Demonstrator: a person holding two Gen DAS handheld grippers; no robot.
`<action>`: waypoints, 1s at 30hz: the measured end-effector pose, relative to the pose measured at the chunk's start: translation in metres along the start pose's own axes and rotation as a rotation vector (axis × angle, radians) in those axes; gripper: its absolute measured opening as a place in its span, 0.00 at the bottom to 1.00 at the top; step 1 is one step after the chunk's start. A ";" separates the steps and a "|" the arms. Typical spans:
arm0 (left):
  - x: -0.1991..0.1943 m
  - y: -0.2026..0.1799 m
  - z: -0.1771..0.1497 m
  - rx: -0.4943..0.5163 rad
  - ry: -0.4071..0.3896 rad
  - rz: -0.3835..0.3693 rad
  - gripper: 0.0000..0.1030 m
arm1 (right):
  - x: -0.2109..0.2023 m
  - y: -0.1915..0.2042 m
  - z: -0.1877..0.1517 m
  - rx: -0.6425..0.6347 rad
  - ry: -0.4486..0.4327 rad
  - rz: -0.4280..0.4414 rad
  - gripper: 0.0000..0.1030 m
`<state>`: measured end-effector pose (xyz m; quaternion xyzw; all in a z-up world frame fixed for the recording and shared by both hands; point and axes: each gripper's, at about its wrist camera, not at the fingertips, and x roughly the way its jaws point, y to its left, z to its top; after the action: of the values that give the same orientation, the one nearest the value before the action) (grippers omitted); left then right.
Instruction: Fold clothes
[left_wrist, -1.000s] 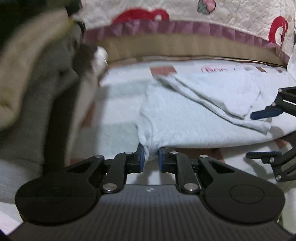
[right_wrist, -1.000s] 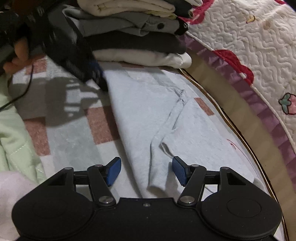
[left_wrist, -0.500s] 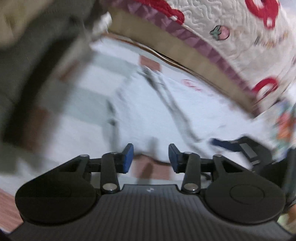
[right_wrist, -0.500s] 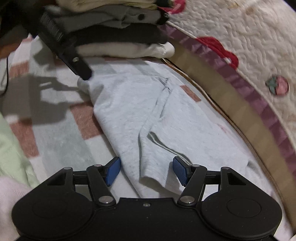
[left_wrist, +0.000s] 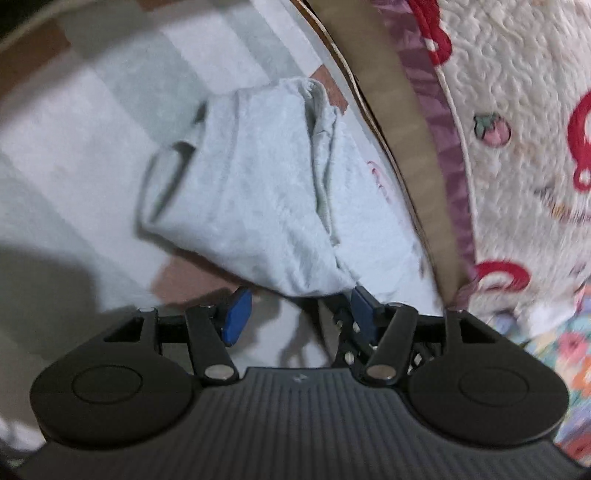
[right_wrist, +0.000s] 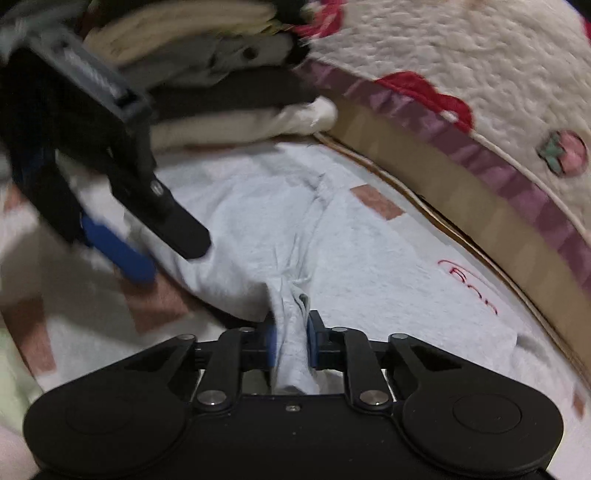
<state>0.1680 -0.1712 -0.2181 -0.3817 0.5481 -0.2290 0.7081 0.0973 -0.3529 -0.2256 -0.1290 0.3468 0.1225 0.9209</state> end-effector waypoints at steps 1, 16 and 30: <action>0.004 -0.004 -0.001 -0.015 -0.012 -0.009 0.61 | -0.003 -0.005 -0.001 0.046 -0.016 0.012 0.16; 0.049 -0.080 -0.023 0.390 -0.342 0.231 0.12 | -0.049 -0.034 -0.037 0.322 -0.185 0.132 0.36; -0.019 -0.098 -0.017 0.514 -0.512 0.377 0.08 | -0.088 -0.100 -0.104 0.732 -0.182 0.063 0.63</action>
<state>0.1555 -0.2210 -0.1314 -0.1300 0.3395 -0.1222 0.9235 0.0020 -0.4915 -0.2269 0.2308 0.2883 0.0295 0.9289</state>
